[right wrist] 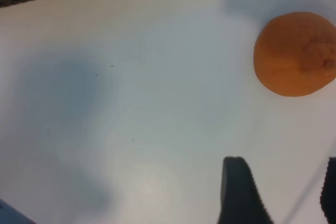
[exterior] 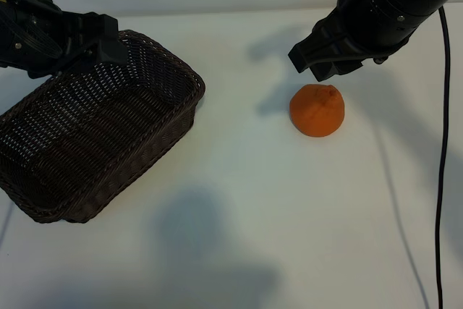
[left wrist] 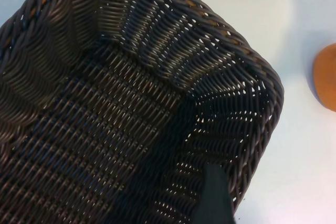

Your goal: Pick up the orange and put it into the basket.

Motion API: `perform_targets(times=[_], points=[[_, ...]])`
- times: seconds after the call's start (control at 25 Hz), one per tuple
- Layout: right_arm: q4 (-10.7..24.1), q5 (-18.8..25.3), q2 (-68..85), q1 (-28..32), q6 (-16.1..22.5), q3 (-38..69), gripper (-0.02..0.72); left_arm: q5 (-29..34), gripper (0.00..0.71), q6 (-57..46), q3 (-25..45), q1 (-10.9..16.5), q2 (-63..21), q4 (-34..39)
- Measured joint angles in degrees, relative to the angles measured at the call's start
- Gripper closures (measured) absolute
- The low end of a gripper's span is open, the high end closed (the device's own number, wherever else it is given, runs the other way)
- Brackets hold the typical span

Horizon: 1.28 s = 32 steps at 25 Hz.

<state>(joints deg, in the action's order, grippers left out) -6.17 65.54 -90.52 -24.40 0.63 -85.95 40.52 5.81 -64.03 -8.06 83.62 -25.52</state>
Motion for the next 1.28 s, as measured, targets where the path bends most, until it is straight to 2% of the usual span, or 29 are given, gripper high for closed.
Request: perform_targets(times=[1.04,1.28], points=[[0.0,-0.9,0.0,0.0,0.0,0.0,0.315,0.0,0.124,-0.1,0.0,0.0,0.0,0.0],[0.0,-1.0,0.0,0.0,0.0,0.0,0.315,-0.5,0.124,-0.2,0.0,0.0,0.0,-2.9]])
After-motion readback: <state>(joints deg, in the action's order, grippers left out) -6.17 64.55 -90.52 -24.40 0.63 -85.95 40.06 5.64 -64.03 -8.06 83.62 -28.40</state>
